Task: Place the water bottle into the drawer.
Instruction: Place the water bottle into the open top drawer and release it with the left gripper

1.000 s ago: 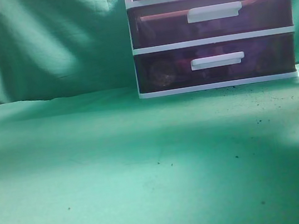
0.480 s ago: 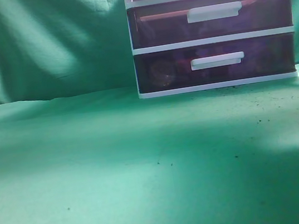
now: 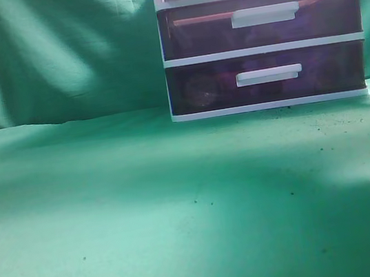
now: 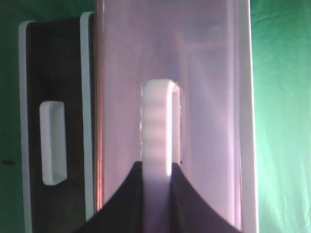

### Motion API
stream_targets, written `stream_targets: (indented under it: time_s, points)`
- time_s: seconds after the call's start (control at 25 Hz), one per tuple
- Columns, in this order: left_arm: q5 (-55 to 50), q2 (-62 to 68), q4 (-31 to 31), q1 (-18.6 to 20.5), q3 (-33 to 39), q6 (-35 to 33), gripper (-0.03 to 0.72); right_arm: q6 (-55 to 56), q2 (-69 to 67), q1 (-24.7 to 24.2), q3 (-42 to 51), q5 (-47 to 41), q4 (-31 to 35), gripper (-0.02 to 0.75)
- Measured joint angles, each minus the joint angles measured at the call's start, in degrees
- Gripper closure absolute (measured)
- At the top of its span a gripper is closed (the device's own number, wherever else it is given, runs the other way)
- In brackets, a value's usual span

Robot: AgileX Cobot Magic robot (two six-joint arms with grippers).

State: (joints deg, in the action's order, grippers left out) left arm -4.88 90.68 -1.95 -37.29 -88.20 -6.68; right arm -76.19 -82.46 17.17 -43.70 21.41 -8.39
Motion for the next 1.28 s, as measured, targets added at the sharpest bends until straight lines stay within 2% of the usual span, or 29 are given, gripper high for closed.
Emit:
stream_targets:
  time_s: [0.16, 0.36, 0.52, 0.56, 0.72, 0.8, 0.96, 1.0, 1.04, 1.16, 1.28]
  points:
    - [6.0, 5.5, -3.0, -0.6, -0.4, -0.2, 0.384, 0.0, -0.3, 0.0, 0.0, 0.4, 0.0, 0.638]
    - [4.9, 10.1, -7.1, -0.6, -0.4, -0.3, 0.384, 0.0, -0.3, 0.0, 0.0, 0.4, 0.0, 0.638]
    - [4.7, 11.8, -7.5, 0.7, -0.4, -0.4, 0.384, 0.2, -0.4, 0.0, 0.0, 0.4, 0.0, 0.638]
    - [4.4, 11.9, -7.1, 1.2, -0.4, -0.2, 0.310, 0.2, -0.4, 0.0, 0.0, 0.4, 0.1, 0.638]
    - [4.0, 12.0, -5.8, 2.8, -0.6, 1.9, 0.120, 0.2, -0.6, 0.0, 0.0, 0.0, 0.2, 0.638]
    - [4.6, 12.0, -5.6, 3.0, -0.7, 2.3, 0.063, 0.2, -0.5, 0.1, 0.0, 0.0, 0.2, 0.638]
    - [10.4, 12.3, -5.6, 2.5, -0.7, 2.3, 0.076, 0.2, -0.5, 0.1, 0.0, 0.0, 0.2, 0.638]
    - [12.7, 12.4, -5.6, 2.2, -0.7, 2.3, 0.120, 0.2, -0.5, 0.1, 0.0, 0.0, 0.2, 0.638]
    - [15.8, 12.7, -5.6, 2.0, -0.7, 2.3, 0.132, 0.2, -0.5, 0.1, 0.0, 0.0, 0.2, 0.638]
    - [24.7, 14.0, -5.6, 1.6, -0.8, 2.8, 0.128, 0.2, -0.5, 0.1, 0.0, 0.0, 0.2, 0.638]
    - [31.4, 16.7, -6.5, 1.5, -1.1, 6.1, 0.128, 0.6, -0.5, 0.1, 0.0, 0.4, 0.5, 0.638]
